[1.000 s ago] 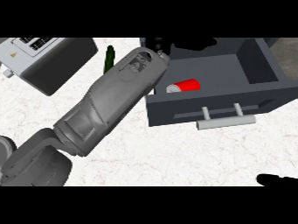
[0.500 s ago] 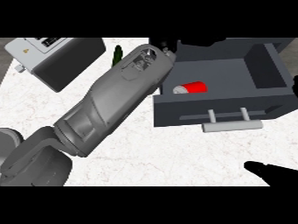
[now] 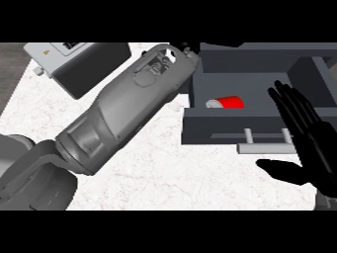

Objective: Pick up the can, place it into the drawer and close the drawer

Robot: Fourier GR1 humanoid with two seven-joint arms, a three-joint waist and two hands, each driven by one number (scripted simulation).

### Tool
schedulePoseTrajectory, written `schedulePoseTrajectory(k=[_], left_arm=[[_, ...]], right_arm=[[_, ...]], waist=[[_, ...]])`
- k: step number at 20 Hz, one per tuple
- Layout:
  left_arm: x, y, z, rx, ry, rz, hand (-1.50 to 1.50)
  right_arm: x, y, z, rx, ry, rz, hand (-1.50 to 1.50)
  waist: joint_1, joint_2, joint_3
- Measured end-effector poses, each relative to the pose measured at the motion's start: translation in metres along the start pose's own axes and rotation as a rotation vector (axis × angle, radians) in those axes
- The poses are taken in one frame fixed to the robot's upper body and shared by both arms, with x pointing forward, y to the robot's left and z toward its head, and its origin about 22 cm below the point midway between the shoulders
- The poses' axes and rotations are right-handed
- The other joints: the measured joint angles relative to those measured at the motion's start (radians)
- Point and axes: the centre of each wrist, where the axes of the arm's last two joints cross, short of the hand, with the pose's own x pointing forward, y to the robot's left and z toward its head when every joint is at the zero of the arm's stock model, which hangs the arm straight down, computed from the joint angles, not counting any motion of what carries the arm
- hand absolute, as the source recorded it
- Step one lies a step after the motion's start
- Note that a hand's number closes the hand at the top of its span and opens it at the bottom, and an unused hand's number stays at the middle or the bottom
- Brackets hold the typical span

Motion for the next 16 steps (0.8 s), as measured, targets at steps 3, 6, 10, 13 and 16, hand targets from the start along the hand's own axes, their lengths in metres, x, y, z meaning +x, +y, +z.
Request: schedulePoseTrajectory(k=[3, 6, 10, 13, 16], left_arm=[[-0.002, 0.005, 0.000, 0.006, 0.007, -0.001, -1.50], [-0.003, 0.018, -0.005, 0.016, 0.008, 0.000, -1.50], [0.002, 0.034, -0.005, 0.014, 0.013, -0.004, -1.50], [0.005, 0.049, -0.007, 0.009, 0.019, -0.001, -1.50], [0.007, 0.065, -0.006, 0.011, 0.022, -0.007, -1.50]], right_arm=[[-0.009, 0.020, -0.004, 0.005, 0.018, 0.047, -1.50], [-0.014, 0.040, -0.016, -0.012, 0.041, 0.056, -1.50], [-0.024, 0.061, -0.028, -0.024, 0.070, 0.079, -1.50], [-0.034, 0.073, -0.041, -0.052, 0.073, 0.110, -1.50], [-0.042, 0.079, -0.053, -0.063, 0.082, 0.140, -1.50]], waist=[[0.008, -0.003, 0.000], [0.016, -0.005, 0.000], [0.030, -0.010, -0.002], [0.037, -0.017, -0.009], [0.046, -0.021, -0.012]])
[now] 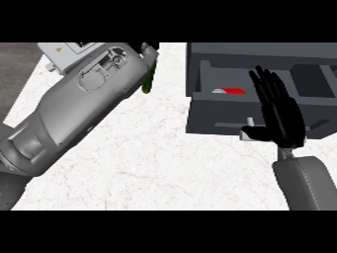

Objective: Pick up the can, place it into the drawer and close the drawer

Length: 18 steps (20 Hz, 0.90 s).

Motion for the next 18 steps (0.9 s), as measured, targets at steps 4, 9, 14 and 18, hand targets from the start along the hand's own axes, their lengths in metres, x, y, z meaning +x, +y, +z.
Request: schedulePoseTrajectory(k=[4, 9, 14, 18], left_arm=[[0.004, 0.019, -0.002, 0.003, 0.008, -0.008, -1.50], [-0.002, 0.038, 0.004, -0.002, 0.018, -0.015, -1.50], [0.000, 0.051, 0.008, -0.008, 0.032, -0.015, -1.50], [-0.010, 0.063, 0.017, -0.013, 0.046, -0.016, -1.50]], right_arm=[[-0.008, 0.013, -0.015, -0.026, -0.008, 0.057, -1.50], [-0.015, 0.024, -0.034, -0.064, 0.005, 0.111, -1.50], [-0.022, 0.032, -0.053, -0.122, 0.023, 0.134, -1.50], [-0.022, 0.034, -0.072, -0.138, 0.046, 0.146, -1.50]], waist=[[0.006, -0.003, -0.007], [0.014, -0.002, -0.008], [0.022, 0.003, -0.006], [0.022, 0.010, -0.001]])
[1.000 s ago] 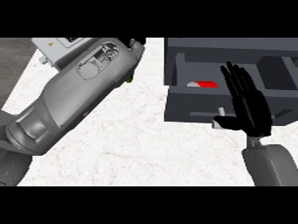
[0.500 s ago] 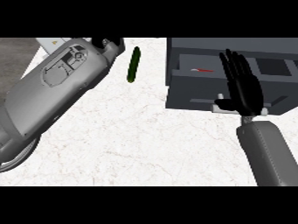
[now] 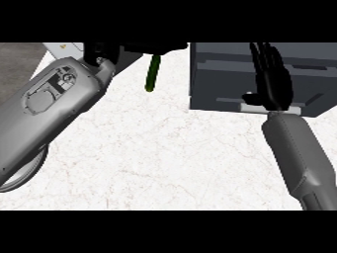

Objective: Pick up the can, place it into the drawer and close the drawer

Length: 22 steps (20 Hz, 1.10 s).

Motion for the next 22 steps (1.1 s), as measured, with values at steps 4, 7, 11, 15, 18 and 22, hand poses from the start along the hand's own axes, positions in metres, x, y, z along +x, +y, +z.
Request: schedulePoseTrajectory(k=[4, 7, 11, 15, 18, 22], left_arm=[[-0.012, 0.014, 0.008, 0.000, 0.006, -0.007, -1.50], [-0.016, 0.015, 0.016, -0.005, 0.007, -0.008, -1.50], [-0.021, 0.021, 0.021, -0.008, 0.007, -0.009, -1.50], [-0.029, 0.027, 0.028, -0.016, 0.009, -0.010, -1.50], [-0.033, 0.030, 0.034, -0.024, 0.005, -0.010, -1.50], [-0.038, 0.037, 0.039, -0.030, 0.000, -0.016, -1.50]], right_arm=[[0.002, 0.002, -0.018, -0.011, 0.026, 0.003, -1.50], [0.009, 0.003, -0.030, -0.010, 0.038, 0.000, -1.50], [0.015, 0.006, -0.036, -0.036, 0.055, -0.005, -1.50], [0.014, -0.004, -0.055, -0.021, 0.049, 0.004, -1.50], [0.013, -0.007, -0.059, -0.007, 0.050, 0.010, -1.50], [0.012, -0.009, -0.064, 0.010, 0.055, 0.007, -1.50]], waist=[[0.005, 0.009, 0.006], [0.010, 0.015, 0.011], [0.002, 0.014, 0.012], [0.012, 0.023, 0.012], [0.017, 0.026, 0.013], [0.018, 0.029, 0.014]])
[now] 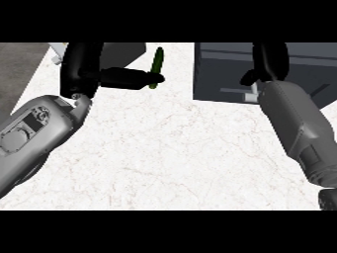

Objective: Pick up the can, place it into the drawer and close the drawer

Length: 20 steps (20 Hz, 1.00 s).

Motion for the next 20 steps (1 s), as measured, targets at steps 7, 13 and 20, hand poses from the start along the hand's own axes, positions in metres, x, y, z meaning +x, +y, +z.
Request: schedulePoseTrajectory(k=[7, 13, 20], left_arm=[[-0.010, 0.009, 0.006, 0.004, 0.000, -0.003, -1.50], [-0.016, 0.014, 0.009, 0.021, 0.008, 0.000, -1.50], [-0.030, 0.024, 0.015, 0.037, 0.016, -0.001, -1.50]], right_arm=[[0.004, -0.004, -0.006, 0.011, -0.035, -0.096, -1.50], [0.016, -0.007, -0.013, -0.009, -0.029, -0.297, -1.50], [0.041, -0.012, -0.022, -0.024, 0.019, -0.609, -1.50]], waist=[[-0.012, 0.006, 0.004], [-0.023, 0.007, 0.005], [-0.034, 0.002, 0.006]])
